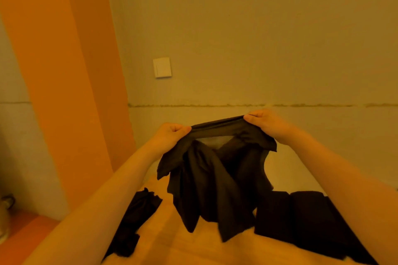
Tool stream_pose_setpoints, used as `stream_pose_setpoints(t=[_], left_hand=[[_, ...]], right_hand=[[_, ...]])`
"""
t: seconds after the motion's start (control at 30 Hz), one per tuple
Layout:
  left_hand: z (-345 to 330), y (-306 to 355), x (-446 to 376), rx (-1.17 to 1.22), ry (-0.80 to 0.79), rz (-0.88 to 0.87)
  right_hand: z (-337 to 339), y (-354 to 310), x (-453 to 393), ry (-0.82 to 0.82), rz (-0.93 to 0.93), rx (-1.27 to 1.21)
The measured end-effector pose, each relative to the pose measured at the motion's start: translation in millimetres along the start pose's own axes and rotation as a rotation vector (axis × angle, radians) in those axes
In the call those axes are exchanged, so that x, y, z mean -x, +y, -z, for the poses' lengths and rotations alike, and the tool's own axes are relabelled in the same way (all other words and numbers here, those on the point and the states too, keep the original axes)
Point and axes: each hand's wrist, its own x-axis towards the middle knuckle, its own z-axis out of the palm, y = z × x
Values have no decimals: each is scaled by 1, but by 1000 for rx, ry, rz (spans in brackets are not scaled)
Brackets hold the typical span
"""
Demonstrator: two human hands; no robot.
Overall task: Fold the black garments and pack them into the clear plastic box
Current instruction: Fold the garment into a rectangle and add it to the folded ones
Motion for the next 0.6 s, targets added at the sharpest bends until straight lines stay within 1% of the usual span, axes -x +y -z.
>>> stream_pose_setpoints(t=[0.07, 0.13, 0.2, 0.23, 0.27, 0.3, 0.33, 0.4, 0.43, 0.53, 0.6], left_hand=[[2, 8, -3, 38, 65, -26], [0, 17, -6, 150, 135, -24], [-3, 26, -5, 250, 161, -14], [-4, 30, -4, 250, 136, -35], [-4, 32, -3, 183, 95, -81], [-2, 33, -1, 55, 36, -124], [1, 32, 0, -101, -36, -139], [8, 30, -1, -426, -117, -128], [11, 30, -2, -510, -155, -129], [27, 35, 1, -513, -244, -119], [41, 35, 1, -478, -279, -70]], right_hand=[[5, -5, -1, -41, -3, 22], [3, -11, -3, -51, 13, 5], [0, -18, -4, -2, 21, -100], [-1, -21, -4, 23, 16, -158], [1, -23, -4, 33, 16, -184], [3, -23, -3, 26, 24, -171], [7, -23, -2, 3, 35, -129], [14, -23, 1, -55, 51, -24], [18, -24, 3, -80, 53, 20], [32, -29, 6, -151, 27, 156], [42, -30, 8, -193, -9, 232]])
